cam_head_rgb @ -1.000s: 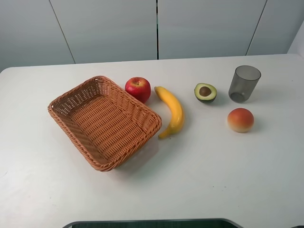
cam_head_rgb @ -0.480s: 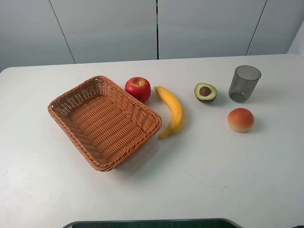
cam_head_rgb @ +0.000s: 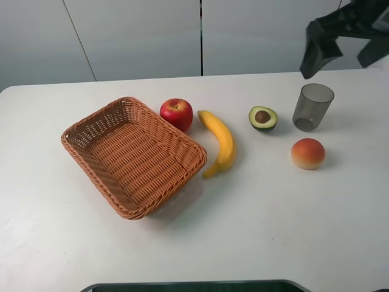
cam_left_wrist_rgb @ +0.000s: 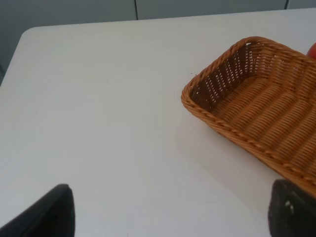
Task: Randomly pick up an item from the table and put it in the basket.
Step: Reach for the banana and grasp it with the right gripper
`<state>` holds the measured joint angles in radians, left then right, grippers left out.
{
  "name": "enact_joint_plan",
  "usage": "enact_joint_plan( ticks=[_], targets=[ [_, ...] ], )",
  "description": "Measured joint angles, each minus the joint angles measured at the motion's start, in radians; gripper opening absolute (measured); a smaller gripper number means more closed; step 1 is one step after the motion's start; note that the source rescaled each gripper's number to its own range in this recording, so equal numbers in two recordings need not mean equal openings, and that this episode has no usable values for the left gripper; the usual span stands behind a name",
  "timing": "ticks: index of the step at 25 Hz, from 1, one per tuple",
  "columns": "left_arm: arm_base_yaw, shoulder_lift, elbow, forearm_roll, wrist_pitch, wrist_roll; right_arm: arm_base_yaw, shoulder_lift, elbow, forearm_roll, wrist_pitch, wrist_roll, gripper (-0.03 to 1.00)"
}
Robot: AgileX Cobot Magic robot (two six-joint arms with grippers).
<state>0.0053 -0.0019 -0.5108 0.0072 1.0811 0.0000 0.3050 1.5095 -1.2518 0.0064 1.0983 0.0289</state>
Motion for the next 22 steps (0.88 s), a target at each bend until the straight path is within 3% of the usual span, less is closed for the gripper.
enact_joint_plan(
  ticks=[5, 8, 22],
  targets=[
    [0.0, 0.0, 0.0, 0.0, 0.0, 0.0, 0.103, 0.181, -0.12, 0.042, -0.012, 0.0, 1.0],
    [0.0, 0.0, 0.0, 0.0, 0.0, 0.0, 0.141, 0.272, -0.179, 0.08, -0.096, 0.002, 1.0],
    [0.0, 0.0, 0.0, 0.0, 0.0, 0.0, 0.18, 0.574, -0.389, 0.109, -0.151, 0.017, 1.0]
  ],
)
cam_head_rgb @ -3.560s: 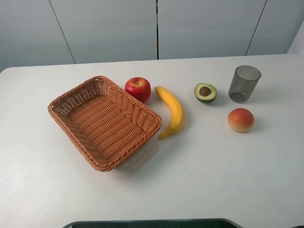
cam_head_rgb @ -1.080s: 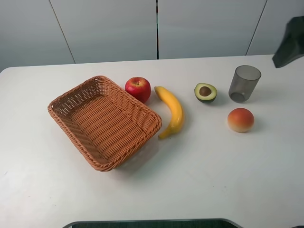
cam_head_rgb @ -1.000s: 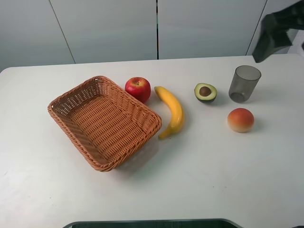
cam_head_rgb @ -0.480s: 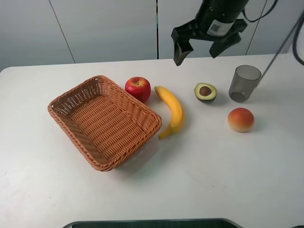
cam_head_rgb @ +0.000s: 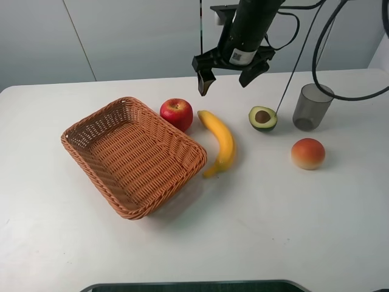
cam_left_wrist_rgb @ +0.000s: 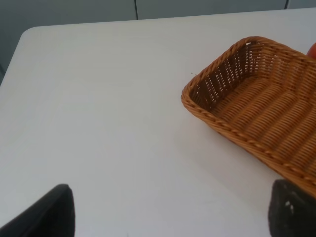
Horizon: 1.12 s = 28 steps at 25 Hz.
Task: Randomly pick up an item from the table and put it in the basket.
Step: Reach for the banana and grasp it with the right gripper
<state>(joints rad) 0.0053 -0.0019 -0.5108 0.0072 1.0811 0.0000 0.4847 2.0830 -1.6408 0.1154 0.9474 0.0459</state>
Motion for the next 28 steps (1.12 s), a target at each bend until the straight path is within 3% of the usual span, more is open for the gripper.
enact_joint_plan(
  ticks=[28],
  targets=[
    [0.0, 0.0, 0.0, 0.0, 0.0, 0.0, 0.033, 0.197, -0.024, -0.019, -0.096, -0.11, 1.0]
  ],
)
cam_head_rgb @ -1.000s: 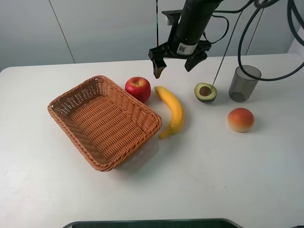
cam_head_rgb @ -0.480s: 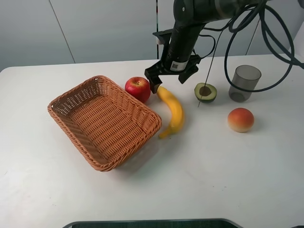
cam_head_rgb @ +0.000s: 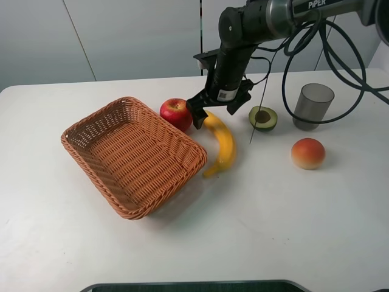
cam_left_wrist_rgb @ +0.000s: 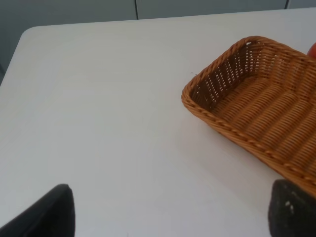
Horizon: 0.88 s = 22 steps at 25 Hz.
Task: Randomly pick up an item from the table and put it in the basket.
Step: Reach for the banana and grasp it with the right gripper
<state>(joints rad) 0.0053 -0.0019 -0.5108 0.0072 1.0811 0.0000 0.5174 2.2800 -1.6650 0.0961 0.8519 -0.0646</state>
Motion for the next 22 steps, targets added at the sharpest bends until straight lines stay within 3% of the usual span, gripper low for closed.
enact_joint_plan(
  ticks=[11, 12, 14, 15, 16, 22],
  targets=[
    [0.0, 0.0, 0.0, 0.0, 0.0, 0.0, 0.0, 0.054, 0.0, -0.01, -0.015, -0.018, 0.99],
    [0.0, 0.0, 0.0, 0.0, 0.0, 0.0, 0.0, 0.054, 0.0, -0.015, -0.015, -0.023, 0.93],
    [0.0, 0.0, 0.0, 0.0, 0.0, 0.0, 0.0, 0.054, 0.0, -0.025, -0.013, -0.032, 0.62],
    [0.0, 0.0, 0.0, 0.0, 0.0, 0.0, 0.0, 0.054, 0.0, -0.026, -0.011, -0.037, 0.36],
    [0.0, 0.0, 0.0, 0.0, 0.0, 0.0, 0.0, 0.054, 0.0, -0.026, -0.011, -0.039, 0.02],
    [0.0, 0.0, 0.0, 0.0, 0.0, 0.0, 0.0, 0.054, 0.0, -0.028, -0.004, -0.065, 0.0]
  ],
)
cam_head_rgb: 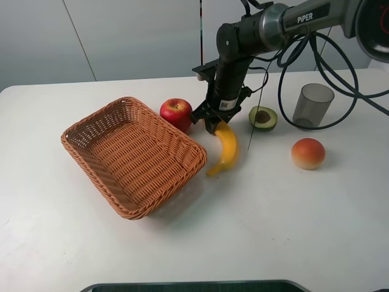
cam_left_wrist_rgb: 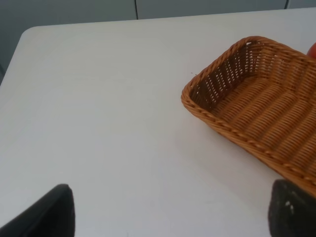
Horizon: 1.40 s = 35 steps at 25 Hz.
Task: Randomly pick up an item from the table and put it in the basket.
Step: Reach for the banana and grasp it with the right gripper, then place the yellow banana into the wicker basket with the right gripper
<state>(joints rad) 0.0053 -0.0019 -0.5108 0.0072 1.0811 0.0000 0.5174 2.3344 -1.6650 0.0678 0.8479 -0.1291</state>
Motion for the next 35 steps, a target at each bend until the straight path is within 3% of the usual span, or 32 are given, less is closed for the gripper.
enact_joint_plan(
  ticks=[16, 21, 26, 35],
  targets=[
    [0.0, 0.0, 0.0, 0.0, 0.0, 0.0, 0.0, -0.012, 0.0, -0.035, 0.009, -0.038, 0.0],
    [0.0, 0.0, 0.0, 0.0, 0.0, 0.006, 0.0, -0.101, 0.0, -0.106, 0.057, -0.04, 0.0],
    [0.0, 0.0, 0.0, 0.0, 0.0, 0.0, 0.004, -0.206, 0.0, -0.111, 0.13, -0.045, 0.0],
    [0.0, 0.0, 0.0, 0.0, 0.0, 0.0, 0.113, -0.296, -0.027, -0.075, 0.259, -0.047, 0.0]
  ],
)
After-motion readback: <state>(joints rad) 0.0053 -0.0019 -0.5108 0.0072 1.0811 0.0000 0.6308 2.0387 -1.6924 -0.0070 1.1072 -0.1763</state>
